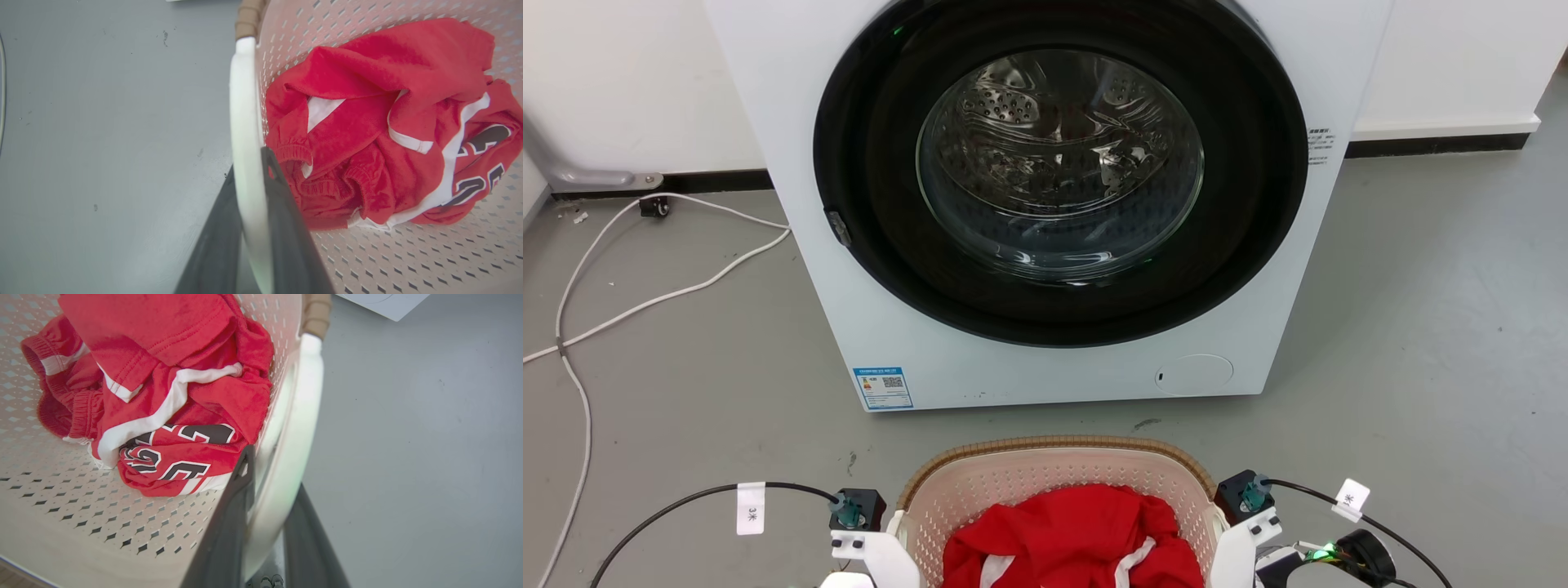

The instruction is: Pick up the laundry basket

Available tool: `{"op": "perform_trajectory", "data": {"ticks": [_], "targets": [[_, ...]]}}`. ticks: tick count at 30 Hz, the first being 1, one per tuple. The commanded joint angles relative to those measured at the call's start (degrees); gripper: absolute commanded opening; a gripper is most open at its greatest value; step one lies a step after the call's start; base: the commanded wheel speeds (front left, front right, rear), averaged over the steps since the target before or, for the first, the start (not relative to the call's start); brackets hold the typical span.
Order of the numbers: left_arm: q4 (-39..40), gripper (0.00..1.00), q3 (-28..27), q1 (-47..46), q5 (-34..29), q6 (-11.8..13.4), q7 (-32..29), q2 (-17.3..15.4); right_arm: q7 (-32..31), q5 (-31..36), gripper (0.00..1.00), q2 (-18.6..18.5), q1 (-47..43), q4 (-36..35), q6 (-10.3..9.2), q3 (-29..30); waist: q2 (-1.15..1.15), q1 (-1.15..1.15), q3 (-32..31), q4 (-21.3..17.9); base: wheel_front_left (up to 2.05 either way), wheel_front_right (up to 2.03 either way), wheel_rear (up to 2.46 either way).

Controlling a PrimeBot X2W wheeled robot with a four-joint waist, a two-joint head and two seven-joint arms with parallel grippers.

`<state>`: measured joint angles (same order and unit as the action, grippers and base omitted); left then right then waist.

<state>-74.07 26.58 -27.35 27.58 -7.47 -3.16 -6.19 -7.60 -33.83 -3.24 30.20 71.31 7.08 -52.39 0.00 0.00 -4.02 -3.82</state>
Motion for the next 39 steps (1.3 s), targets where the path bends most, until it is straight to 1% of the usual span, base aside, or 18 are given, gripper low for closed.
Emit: {"op": "perform_trajectory", "data": {"ticks": [1,39], "targets": [[0.5,0.0,0.4,-0.2,0.3,0.0,0.2,0.3,0.4,-0.2,0.0,0.7,0.6,-0.1,0.74,-0.7,0.0,0.0,0.0,0.1,0.0,0.0,0.0],[0.5,0.0,4.7,-0.6,5.4,0.0,-0.1,-0.4,0.9,-3.2,0.0,0.7,1.5,0.7,0.75,-4.2,0.0,0.0,0.4,0.6,0.0,0.0,0.0]]}}
